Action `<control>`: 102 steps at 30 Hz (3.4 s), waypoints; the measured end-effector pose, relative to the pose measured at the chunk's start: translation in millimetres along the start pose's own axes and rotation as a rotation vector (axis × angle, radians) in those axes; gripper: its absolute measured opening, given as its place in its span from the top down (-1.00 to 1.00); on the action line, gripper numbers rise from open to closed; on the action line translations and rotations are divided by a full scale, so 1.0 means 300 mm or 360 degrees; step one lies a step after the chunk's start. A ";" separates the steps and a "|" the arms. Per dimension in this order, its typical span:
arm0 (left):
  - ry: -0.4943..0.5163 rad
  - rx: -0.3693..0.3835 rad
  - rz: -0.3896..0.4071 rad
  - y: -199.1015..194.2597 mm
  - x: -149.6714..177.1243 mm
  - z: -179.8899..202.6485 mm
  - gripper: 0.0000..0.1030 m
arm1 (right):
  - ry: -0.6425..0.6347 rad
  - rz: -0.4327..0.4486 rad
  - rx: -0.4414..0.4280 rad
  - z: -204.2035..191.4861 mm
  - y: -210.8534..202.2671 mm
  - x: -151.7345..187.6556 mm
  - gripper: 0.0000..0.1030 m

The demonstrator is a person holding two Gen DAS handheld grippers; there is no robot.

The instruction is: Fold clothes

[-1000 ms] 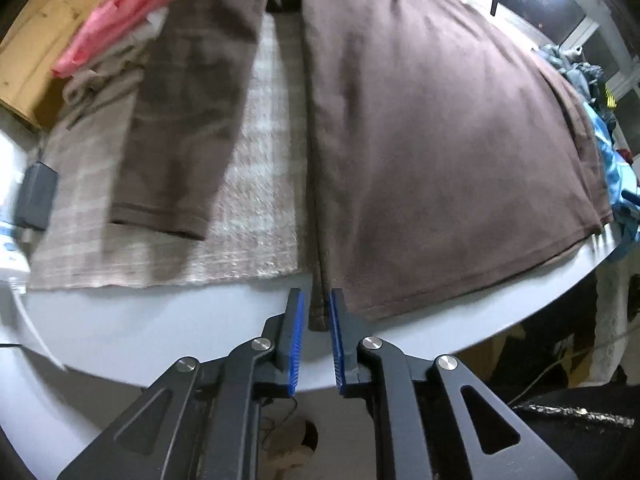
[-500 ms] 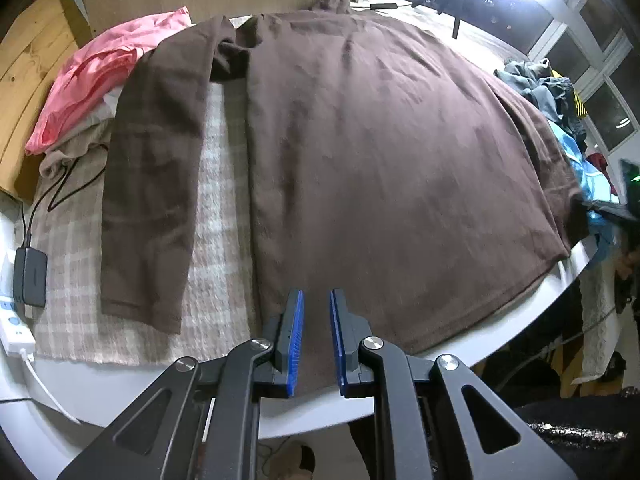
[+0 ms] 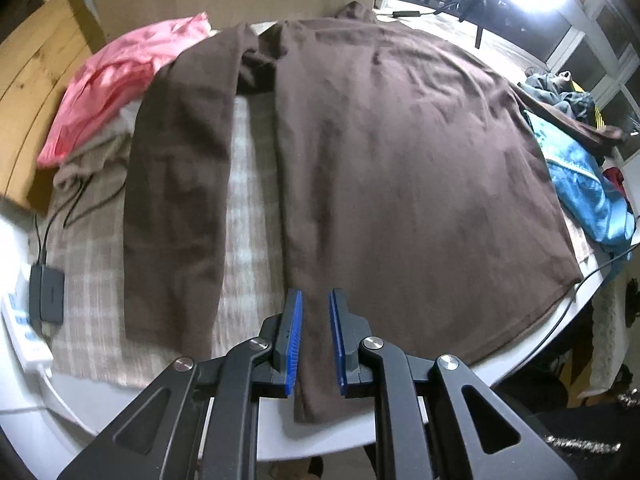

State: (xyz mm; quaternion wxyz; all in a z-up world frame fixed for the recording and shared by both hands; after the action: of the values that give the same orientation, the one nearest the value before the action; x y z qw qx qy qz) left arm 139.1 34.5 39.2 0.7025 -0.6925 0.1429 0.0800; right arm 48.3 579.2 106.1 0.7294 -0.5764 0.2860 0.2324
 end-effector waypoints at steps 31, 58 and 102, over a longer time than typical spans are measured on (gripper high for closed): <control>-0.0053 -0.0169 0.0131 0.408 -0.651 -0.202 0.55 | -0.0011 -0.0707 -0.0828 -0.796 0.255 0.404 -0.04; -0.0240 0.0060 -0.0137 0.170 0.270 -0.004 0.91 | -0.0009 -0.0697 -0.1159 -0.609 -0.094 0.880 -0.04; 0.0197 0.0446 0.0041 -0.002 -0.062 0.674 0.66 | -0.0650 -0.0493 -0.0799 -0.390 0.538 0.079 0.50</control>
State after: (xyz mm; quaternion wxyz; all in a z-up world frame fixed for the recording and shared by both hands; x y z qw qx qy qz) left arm 139.7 237.6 45.5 0.7811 -0.5894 0.2047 0.0254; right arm -59.8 502.2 -44.4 0.6337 -0.7158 -0.0224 0.2926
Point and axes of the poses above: each gripper's, at about its wrist camera, not at the fingertips, and y roughly the way its jaws point, z to its right, x to its underside, the point moved 10 cm from there along y, roughly the way its jaws point, and after that the axes turned 5 degrees about -x, right-handed, at the moved point
